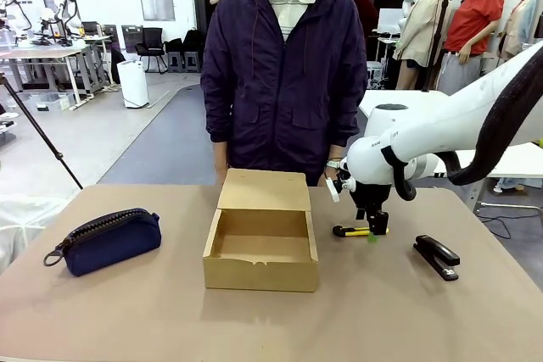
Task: Pack the items into the box.
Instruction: Pick up the item specified by the human and place it in the Mailer Box.
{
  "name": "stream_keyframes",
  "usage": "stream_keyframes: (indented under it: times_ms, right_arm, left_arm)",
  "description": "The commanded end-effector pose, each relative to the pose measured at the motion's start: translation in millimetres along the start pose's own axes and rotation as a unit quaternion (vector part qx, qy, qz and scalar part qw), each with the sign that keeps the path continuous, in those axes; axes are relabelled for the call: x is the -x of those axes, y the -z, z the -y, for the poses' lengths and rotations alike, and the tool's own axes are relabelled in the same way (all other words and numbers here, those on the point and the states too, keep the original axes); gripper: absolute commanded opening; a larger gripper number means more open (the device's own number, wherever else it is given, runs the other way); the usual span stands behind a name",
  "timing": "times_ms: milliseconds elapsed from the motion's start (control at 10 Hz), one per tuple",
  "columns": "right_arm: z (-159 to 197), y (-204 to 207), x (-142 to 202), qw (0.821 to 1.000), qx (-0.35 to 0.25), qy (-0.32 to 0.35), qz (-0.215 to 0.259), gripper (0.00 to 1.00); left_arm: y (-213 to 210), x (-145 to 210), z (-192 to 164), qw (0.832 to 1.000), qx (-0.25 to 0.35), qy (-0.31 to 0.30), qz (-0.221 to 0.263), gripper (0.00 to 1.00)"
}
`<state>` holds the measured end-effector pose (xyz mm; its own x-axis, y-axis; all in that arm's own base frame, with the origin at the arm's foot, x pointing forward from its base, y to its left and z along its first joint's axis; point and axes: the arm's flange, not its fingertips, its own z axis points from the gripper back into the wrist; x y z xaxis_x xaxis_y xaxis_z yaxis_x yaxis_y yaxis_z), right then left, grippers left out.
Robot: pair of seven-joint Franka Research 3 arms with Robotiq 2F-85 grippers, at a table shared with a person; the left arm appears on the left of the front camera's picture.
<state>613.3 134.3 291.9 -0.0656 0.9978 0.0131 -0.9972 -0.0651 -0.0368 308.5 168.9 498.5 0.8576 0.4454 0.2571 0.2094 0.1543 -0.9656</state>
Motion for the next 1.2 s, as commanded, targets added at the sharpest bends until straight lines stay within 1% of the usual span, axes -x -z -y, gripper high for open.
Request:
stream_keyframes:
  times_ms: [0, 200, 600, 700, 800, 1100]
  right_arm:
    - [0.0, 0.6, -3.7, 1.000, 0.022, 0.009, -0.019, 1.00]
    - [0.3, 3.1, -2.9, 0.999, 0.032, 0.018, -0.013, 1.00]
    - [-0.8, 6.2, -2.9, 1.000, 0.012, 0.020, -0.001, 1.00]
    - [0.3, 5.8, -3.7, 1.000, 0.003, 0.027, 0.003, 0.40]
    - [0.6, 5.5, -3.3, 1.000, -0.003, 0.029, 0.005, 0.00]
    - [1.9, 5.8, -2.4, 0.999, -0.015, 0.033, 0.004, 0.00]
  left_arm:
    - [-0.4, -1.4, 1.9, 1.000, 0.012, 0.007, 0.002, 1.00]
    - [-0.4, -1.4, 1.9, 1.000, 0.012, 0.007, 0.002, 1.00]
    - [-0.4, -1.4, 1.9, 1.000, 0.012, 0.007, 0.002, 1.00]
    - [-0.4, -1.4, 1.9, 1.000, 0.012, 0.007, 0.002, 1.00]
    - [-0.4, -1.4, 1.9, 1.000, 0.012, 0.007, 0.002, 1.00]
    - [-0.4, -1.4, 1.9, 1.000, 0.012, 0.007, 0.002, 1.00]
